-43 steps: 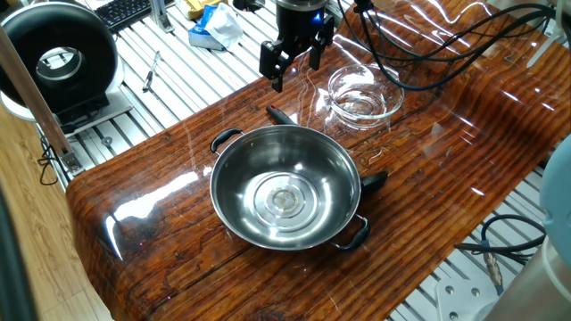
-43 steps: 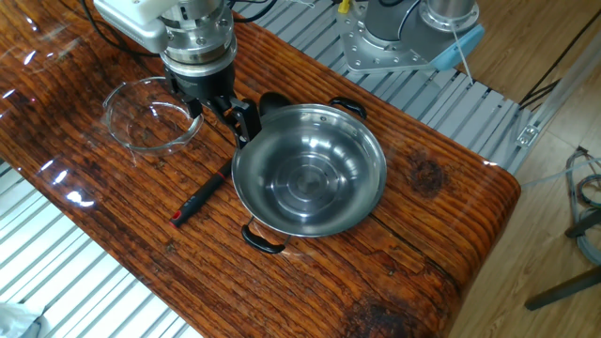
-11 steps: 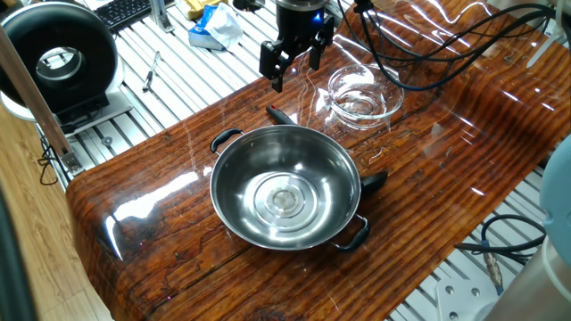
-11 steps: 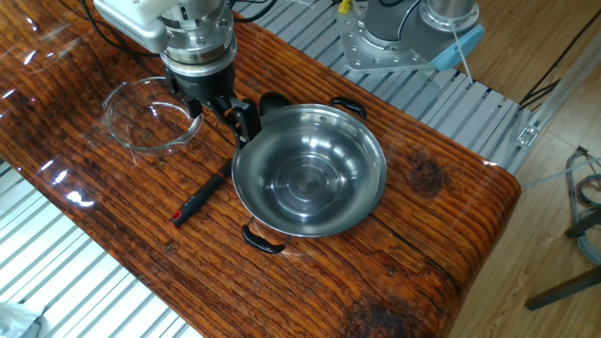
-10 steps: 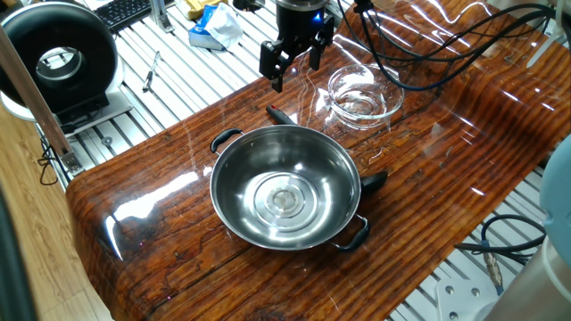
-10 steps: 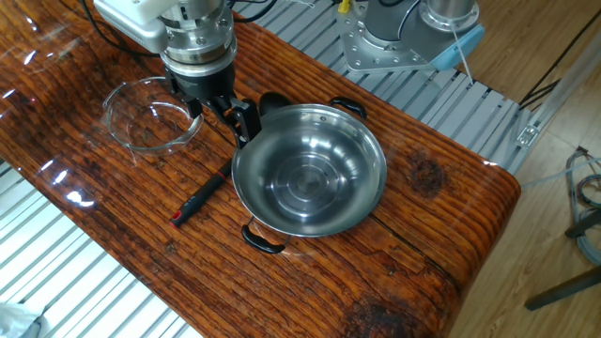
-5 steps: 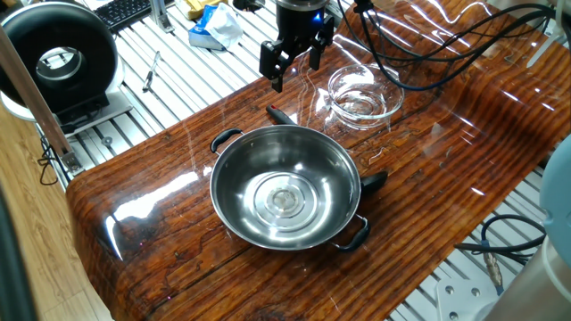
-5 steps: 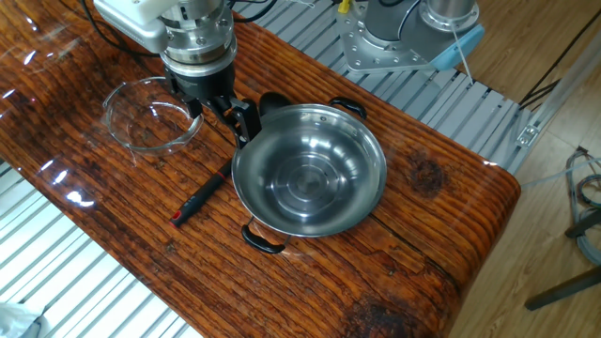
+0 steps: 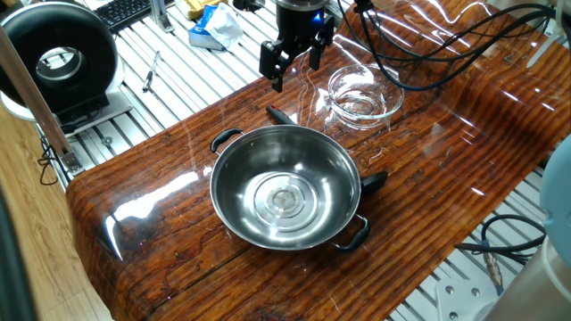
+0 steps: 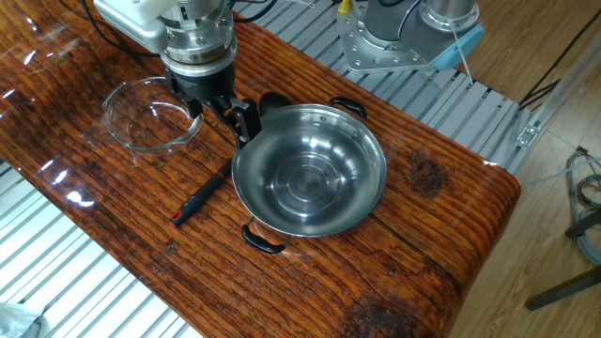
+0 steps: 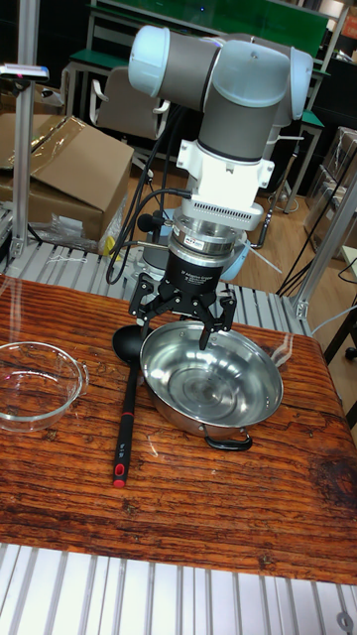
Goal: Scoop water with a large spoon from one bowl to another
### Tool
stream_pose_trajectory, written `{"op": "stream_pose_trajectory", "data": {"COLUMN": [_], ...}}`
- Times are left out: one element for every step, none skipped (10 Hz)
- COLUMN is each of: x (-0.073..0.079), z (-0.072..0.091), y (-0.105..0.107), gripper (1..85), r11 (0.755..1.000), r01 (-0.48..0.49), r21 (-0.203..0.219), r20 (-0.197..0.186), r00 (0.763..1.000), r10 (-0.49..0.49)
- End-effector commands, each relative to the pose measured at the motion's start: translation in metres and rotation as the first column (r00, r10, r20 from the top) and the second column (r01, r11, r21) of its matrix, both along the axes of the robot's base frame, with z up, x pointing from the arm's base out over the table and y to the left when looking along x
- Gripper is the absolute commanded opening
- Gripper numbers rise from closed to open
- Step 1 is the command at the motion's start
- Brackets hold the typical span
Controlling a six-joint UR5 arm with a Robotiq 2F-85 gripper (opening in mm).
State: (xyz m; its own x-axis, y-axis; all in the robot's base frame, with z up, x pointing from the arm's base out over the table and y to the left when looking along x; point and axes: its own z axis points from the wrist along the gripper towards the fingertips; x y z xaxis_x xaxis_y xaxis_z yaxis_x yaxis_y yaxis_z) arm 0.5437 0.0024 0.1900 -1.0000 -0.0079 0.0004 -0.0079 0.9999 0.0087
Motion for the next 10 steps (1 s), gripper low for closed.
{"op": "stream_pose_trajectory", "data": {"x": [0.000,0.027,0.028,0.028,0.028,0.028,0.028,0.028,0.025,0.024], "z": [0.000,0.001,0.001,0.001,0.001,0.001,0.001,0.000,-0.001,-0.004], "y": [0.002,0.011,0.011,0.011,0.011,0.011,0.011,0.010,0.006,0.005], "gripper": [84.0,1.0,1.0,1.0,1.0,1.0,1.0,1.0,1.0,1.0], "r11": [1.000,0.999,0.999,0.999,0.999,1.000,1.000,1.000,1.000,1.000], "r01": [0.000,-0.002,-0.001,0.001,0.003,0.003,0.001,-0.002,-0.014,-0.022], "r21": [0.000,0.032,0.032,0.032,0.032,0.031,0.031,0.027,0.009,0.010], "r20": [0.000,0.106,0.107,0.106,0.106,0.106,0.106,0.106,0.095,0.094], "r00": [1.000,0.994,0.994,0.994,0.994,0.994,0.994,0.994,0.995,0.995], "r10": [0.000,-0.001,-0.003,-0.004,-0.006,-0.006,-0.004,-0.001,0.013,0.021]}}
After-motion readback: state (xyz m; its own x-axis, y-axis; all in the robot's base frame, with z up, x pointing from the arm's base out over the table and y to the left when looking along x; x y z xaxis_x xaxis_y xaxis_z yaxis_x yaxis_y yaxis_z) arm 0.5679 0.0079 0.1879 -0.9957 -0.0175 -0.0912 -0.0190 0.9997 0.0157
